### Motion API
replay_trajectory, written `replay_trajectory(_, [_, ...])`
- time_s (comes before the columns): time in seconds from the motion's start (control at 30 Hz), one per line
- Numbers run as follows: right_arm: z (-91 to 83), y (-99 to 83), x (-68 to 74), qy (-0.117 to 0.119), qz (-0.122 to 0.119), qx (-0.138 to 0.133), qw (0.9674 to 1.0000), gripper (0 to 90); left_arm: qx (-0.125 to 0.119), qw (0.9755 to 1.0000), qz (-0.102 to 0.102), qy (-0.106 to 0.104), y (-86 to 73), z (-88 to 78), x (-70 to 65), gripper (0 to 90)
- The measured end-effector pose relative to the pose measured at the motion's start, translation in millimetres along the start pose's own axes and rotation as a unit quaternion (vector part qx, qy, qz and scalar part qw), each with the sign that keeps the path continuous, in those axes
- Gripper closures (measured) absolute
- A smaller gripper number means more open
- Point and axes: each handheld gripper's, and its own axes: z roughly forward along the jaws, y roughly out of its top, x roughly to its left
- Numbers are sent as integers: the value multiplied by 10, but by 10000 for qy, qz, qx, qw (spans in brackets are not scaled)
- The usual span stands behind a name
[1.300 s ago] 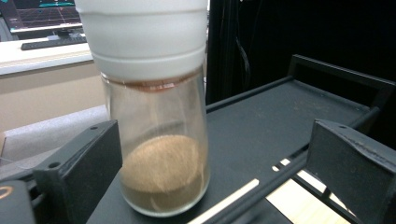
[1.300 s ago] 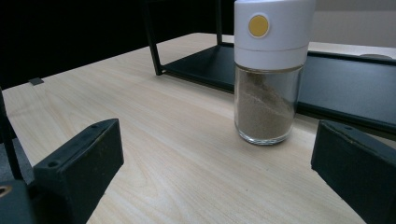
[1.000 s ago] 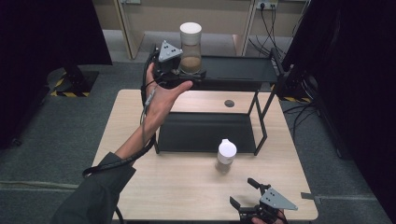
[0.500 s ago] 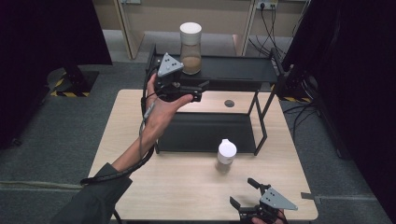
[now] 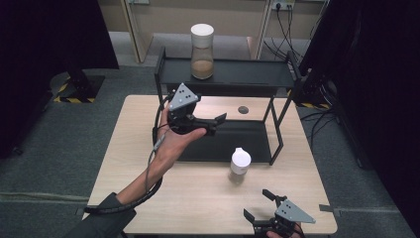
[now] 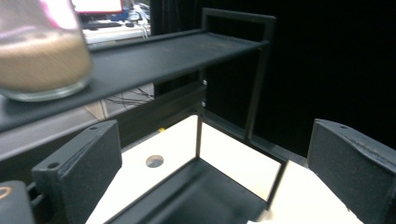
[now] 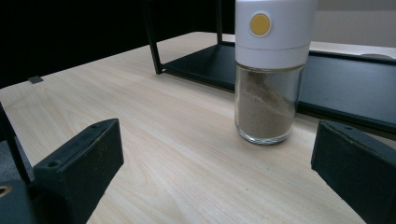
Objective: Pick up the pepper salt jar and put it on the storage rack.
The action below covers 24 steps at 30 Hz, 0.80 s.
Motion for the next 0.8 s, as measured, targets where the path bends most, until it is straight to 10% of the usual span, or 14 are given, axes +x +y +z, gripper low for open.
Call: replay_trajectory(0.8, [6,-2,-1,5,22,8,10000,26,90,9942,84,-1064,-623,-207,-394,25])
